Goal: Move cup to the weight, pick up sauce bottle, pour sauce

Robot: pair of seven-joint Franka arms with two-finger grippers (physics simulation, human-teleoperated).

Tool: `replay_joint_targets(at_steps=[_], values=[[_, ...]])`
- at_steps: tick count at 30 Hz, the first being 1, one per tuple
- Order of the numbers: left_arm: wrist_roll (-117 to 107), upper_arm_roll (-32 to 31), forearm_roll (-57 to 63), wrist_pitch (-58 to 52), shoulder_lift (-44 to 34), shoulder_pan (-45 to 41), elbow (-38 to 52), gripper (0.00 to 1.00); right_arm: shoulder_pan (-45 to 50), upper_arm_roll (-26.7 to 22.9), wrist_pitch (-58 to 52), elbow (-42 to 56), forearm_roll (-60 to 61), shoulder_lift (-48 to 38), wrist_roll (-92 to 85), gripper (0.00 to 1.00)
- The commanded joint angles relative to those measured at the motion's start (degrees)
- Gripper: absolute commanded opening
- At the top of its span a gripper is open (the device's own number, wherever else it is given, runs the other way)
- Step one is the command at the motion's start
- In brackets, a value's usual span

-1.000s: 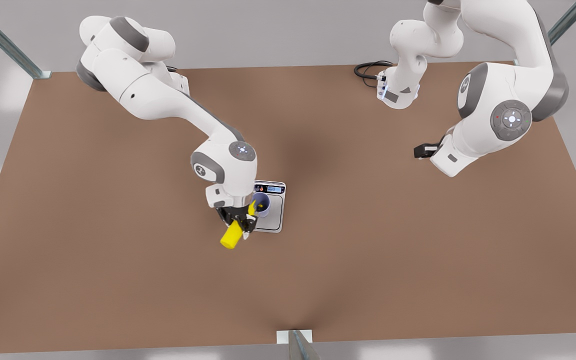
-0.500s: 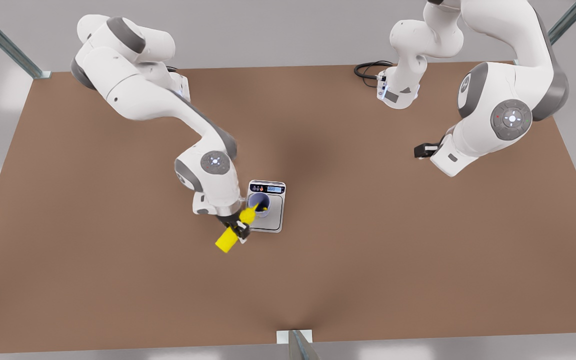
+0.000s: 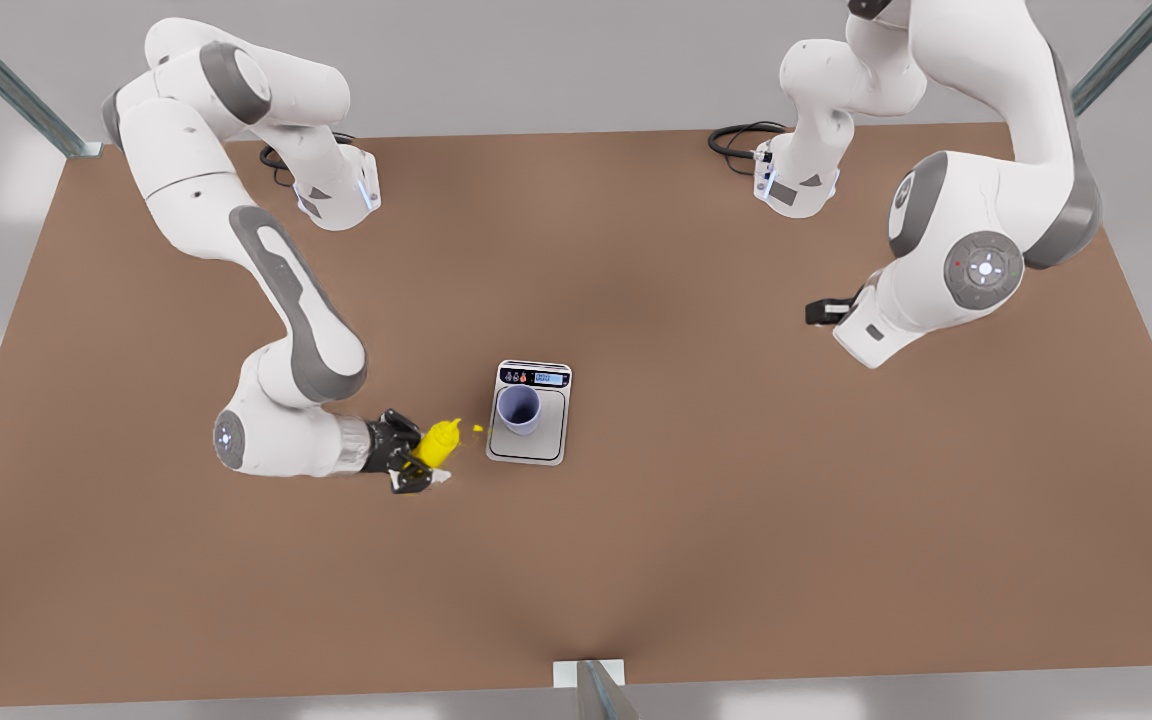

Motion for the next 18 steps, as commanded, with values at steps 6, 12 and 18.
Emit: replay_joint_targets(at_steps=[6, 12, 18], values=[[-0.7, -1.0, -0.2, -0.2, -0.1, 0.0, 0.0, 1.00, -0.4, -5.5, -3.7, -2.5, 19.0, 0.2, -7.8, 0.21], [-0.8, -0.9, -0.1, -0.4, -0.1, 0.0, -0.1, 1.00, -2.4, -11.3, -11.1, -7.2, 33.3, 1.1, -14.2, 0.21], [-0.8, -0.9, -0.1, -0.8, 0.0, 0.0, -0.2, 1.00, -10.9, -10.0, -15.7, -17.6, 38.1, 1.3, -29.1, 0.21]])
